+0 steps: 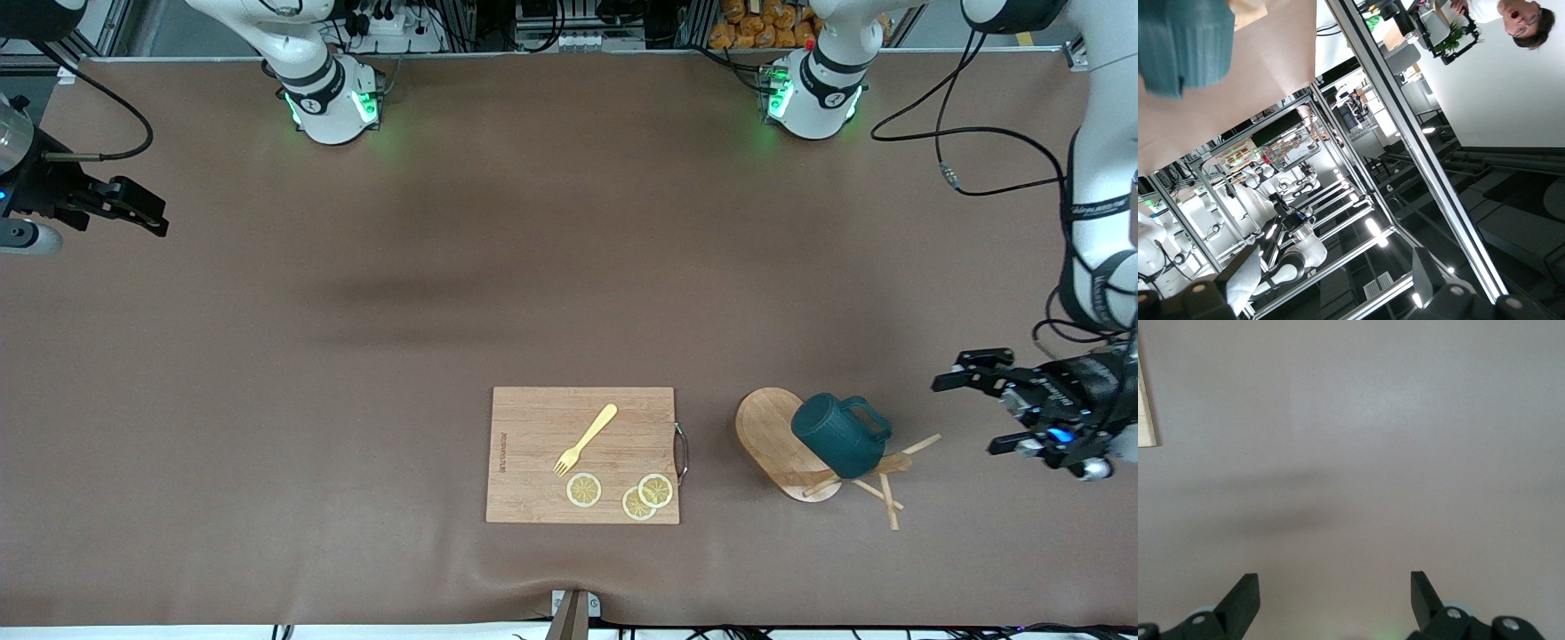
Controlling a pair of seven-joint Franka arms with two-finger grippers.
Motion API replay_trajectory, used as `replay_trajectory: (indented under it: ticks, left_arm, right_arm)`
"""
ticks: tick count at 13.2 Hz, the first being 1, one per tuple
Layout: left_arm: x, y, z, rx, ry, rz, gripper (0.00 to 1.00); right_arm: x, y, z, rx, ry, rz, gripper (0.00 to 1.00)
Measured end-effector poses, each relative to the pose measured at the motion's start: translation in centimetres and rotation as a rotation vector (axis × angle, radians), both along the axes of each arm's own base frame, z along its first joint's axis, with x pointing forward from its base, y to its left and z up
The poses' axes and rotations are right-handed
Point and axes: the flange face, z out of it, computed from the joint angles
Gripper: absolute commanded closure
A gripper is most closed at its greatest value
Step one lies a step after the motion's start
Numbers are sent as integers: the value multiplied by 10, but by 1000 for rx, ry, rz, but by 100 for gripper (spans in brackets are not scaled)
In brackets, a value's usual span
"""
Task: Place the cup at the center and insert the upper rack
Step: 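Open the left gripper to release the mug on the peg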
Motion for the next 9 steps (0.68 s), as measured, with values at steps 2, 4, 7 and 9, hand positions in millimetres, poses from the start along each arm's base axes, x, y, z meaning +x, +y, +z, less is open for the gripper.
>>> replay_trajectory:
  ticks: [2, 4, 7, 9]
  left_arm:
    - [-6, 20, 15, 9, -16, 19, 0]
    - [-13, 34, 23, 21, -27, 13, 0]
    - [-26, 40, 48, 128, -54, -22, 0]
    - [-36, 37, 76, 198, -83, -40, 0]
  right_arm:
    - [1, -5, -1, 0, -5, -10, 0]
    - [4, -10, -5, 1, 3, -17, 0]
    - [6, -7, -13, 1, 21, -11, 0]
    - [6, -7, -14, 1, 31, -12, 0]
